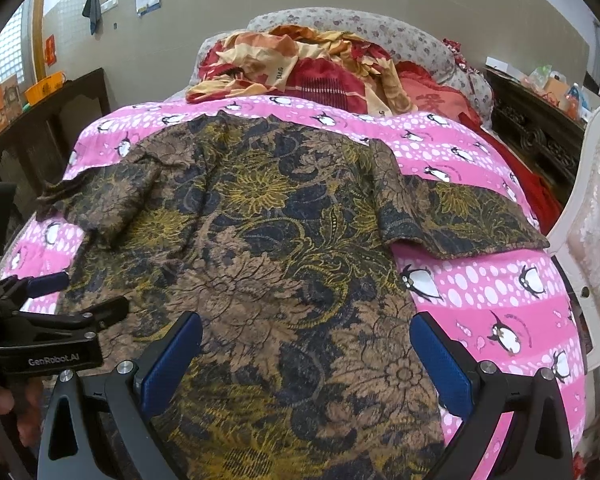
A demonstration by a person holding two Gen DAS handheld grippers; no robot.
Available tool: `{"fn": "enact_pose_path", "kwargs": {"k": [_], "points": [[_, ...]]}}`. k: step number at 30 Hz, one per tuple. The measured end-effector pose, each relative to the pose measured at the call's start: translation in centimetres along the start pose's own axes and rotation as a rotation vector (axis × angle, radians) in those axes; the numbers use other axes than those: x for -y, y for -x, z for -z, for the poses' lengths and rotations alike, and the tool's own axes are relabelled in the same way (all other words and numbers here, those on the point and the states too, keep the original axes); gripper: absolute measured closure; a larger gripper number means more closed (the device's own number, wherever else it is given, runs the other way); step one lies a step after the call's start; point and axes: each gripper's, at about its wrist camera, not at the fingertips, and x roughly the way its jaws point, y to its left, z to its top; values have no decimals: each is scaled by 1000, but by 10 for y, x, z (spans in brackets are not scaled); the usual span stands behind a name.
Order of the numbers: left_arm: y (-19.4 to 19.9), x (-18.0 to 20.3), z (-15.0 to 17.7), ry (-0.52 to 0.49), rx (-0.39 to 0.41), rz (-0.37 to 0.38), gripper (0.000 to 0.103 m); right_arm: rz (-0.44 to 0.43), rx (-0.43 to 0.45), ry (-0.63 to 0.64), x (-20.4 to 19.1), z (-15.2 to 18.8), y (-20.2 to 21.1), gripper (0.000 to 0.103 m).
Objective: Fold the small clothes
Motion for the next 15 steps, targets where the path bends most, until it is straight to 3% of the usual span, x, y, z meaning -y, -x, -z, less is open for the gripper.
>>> {"fn": "enact_pose_path", "kwargs": {"k": [3, 6, 8, 15], "points": [[-21, -8, -6, -27, 45, -27, 0, 15, -6, 0, 1, -5, -22, 0], [-47, -24, -10, -12, 7, -51, 0, 21, -22, -6, 2, -9, -50, 0], [-59, -33, -10, 38, 17, -24, 0, 28, -34, -17, 3, -11, -69, 0], [-69, -32, -8, 30, 113, 17, 0, 60, -109, -25, 3, -10, -131, 0]]}}
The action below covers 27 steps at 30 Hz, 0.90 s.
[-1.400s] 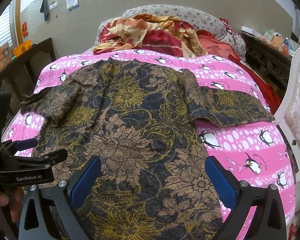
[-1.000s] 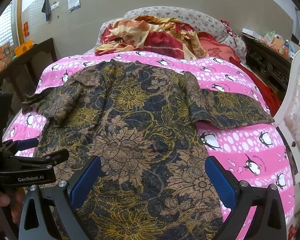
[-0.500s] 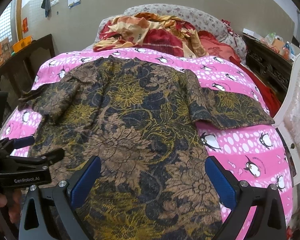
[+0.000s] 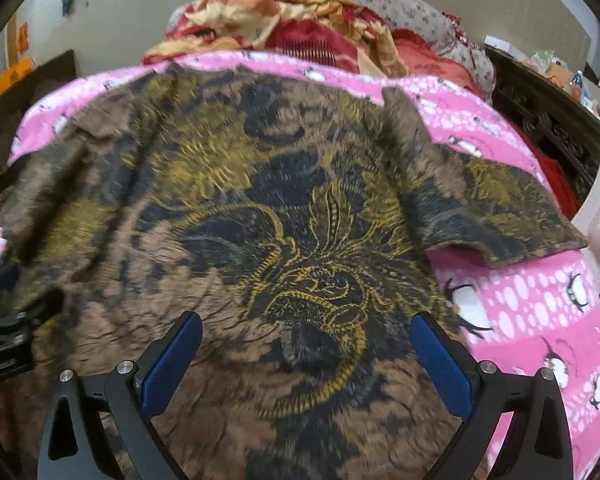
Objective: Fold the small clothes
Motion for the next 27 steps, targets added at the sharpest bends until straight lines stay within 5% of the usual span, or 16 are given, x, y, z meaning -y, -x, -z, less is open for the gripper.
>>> {"fn": "enact_pose_path", "kwargs": {"k": [9, 20, 24, 27], "points": [[-4, 5, 1, 1, 0, -1, 0, -111, 35, -95, 19, 9, -14, 0], [32, -28, 1, 113, 33, 145, 0, -104, 45, -90, 16, 11, -12, 0], [77, -81, -16, 159, 181, 144, 0, -102, 44, -89, 16, 11, -12, 0], [101, -143, -26, 203, 303, 64, 0, -103, 44, -89, 16, 11, -12, 0]]}}
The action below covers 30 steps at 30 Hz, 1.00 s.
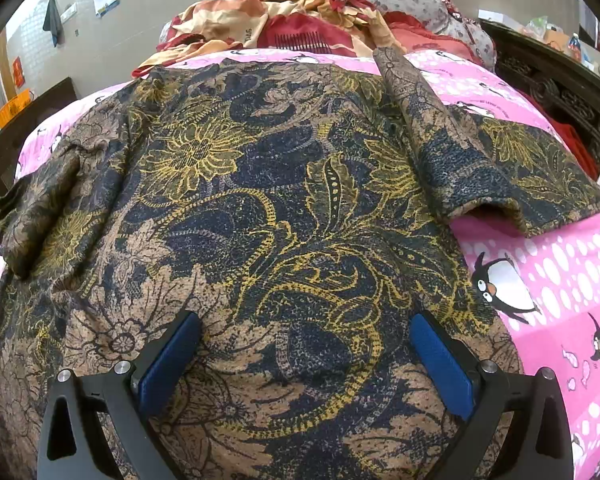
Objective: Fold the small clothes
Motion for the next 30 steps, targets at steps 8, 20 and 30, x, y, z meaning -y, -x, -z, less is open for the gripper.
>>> {"fn": "enact_pose_path", "kwargs": {"k": [8, 20, 30], "points": [[-37, -103, -34, -175, -85, -44, 3, 7, 0, 2, -1, 1, 1, 0], [-89, -129, -53, -155, -234, 46, 50, 7, 1, 2, -1, 0, -1, 0], [-74, -125, -62, -165, -208, -11, 99, 7, 1, 3, -1, 0, -1, 0]]}}
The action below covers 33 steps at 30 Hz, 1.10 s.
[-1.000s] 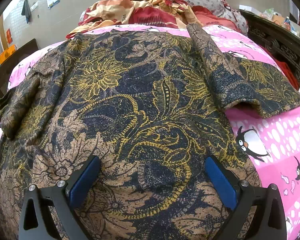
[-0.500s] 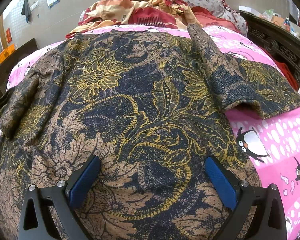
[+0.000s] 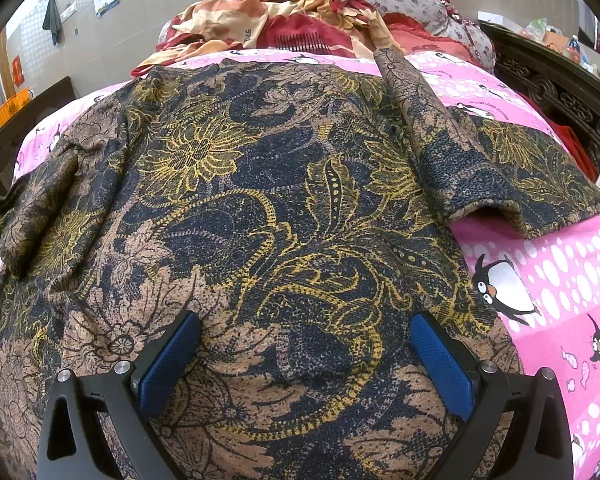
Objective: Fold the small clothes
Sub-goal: 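Grasp the sleeve cuff with the left tool and fold it across the shirt body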
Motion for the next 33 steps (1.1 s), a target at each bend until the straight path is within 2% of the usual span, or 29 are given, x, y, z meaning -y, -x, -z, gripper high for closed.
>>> {"fn": "enact_pose_path", "kwargs": {"k": [3, 8, 10, 11, 12, 15, 19, 23, 25, 26, 30, 33], "points": [[31, -14, -17, 76, 96, -29, 99, 0, 0, 0, 0, 0, 0, 0], [102, -69, -54, 250, 248, -225, 99, 0, 1, 1, 0, 0, 0, 0], [123, -84, -65, 274, 270, -278, 100, 1, 1, 1, 0, 0, 0, 0], [135, -90, -73, 271, 270, -331, 99, 2, 1, 1, 0, 0, 0, 0], [141, -92, -76, 270, 272, -346, 100, 1, 1, 1, 0, 0, 0, 0], [157, -81, -86, 272, 297, -320, 100, 2, 2, 2, 0, 0, 0, 0], [149, -6, -92, 154, 306, -176, 100, 3, 2, 3, 0, 0, 0, 0], [96, 129, -87, -31, 262, 39, 100, 0, 3, 0, 0, 0, 0, 0], [68, 184, -84, -83, 237, 119, 100, -3, 3, -2, 0, 0, 0, 0], [42, 221, -80, -113, 201, 165, 99, -6, 3, -3, 1, 0, 1, 0], [-36, 306, -52, -149, 65, 228, 99, -12, 3, -7, 2, 0, 1, 0], [-88, 338, -20, -152, -87, 217, 99, -13, 3, -8, 2, 0, 1, 0]]}}
